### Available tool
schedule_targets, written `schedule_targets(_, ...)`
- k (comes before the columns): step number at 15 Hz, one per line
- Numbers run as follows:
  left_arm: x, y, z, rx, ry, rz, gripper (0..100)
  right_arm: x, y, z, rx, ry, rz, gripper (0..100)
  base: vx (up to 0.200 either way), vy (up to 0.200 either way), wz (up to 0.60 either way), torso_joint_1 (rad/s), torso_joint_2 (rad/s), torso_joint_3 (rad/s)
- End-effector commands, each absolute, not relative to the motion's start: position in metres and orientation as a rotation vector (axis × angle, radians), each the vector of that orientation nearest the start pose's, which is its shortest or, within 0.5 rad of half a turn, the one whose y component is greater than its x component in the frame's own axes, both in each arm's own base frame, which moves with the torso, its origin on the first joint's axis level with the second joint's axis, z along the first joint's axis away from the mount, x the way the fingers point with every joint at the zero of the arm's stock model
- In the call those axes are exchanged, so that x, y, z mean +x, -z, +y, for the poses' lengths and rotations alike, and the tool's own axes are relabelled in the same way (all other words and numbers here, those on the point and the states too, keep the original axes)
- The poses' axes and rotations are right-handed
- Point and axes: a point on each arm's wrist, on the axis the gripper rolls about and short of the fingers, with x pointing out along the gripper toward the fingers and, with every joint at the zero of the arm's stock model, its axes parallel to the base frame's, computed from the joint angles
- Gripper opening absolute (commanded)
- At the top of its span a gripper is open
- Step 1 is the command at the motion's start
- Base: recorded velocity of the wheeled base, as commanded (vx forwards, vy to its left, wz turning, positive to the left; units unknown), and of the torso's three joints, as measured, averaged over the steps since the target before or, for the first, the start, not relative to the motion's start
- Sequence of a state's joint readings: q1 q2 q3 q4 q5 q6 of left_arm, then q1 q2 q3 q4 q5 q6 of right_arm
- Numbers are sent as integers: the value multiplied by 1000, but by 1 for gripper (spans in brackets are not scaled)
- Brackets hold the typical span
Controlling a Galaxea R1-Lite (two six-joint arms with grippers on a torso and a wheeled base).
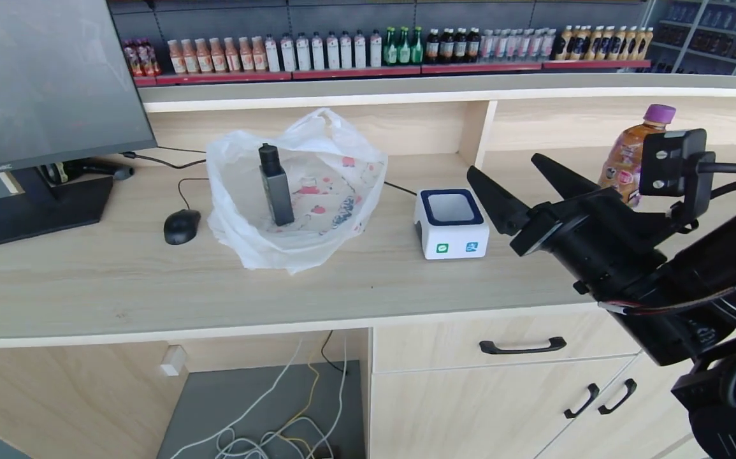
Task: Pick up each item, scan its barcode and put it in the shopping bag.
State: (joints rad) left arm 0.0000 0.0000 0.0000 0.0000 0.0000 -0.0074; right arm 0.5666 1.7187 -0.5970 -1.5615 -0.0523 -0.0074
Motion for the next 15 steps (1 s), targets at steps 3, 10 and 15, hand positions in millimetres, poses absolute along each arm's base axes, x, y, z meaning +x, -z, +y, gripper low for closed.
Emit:
schedule_targets(3,-23,-75,0,-9,0,0,100,241,-213,151,126,-504,-418,100,0,-200,0,-2,2,1)
schedule_targets(10,-23,-75,0,-9,0,0,100,243,-210,153,122,-505,-407,100,0,-200,0,7,3,4)
schedule_targets(15,-23,-75,0,-9,0,0,100,246,-201,156,112,-507,-376,100,0,-200,0,0,1,4)
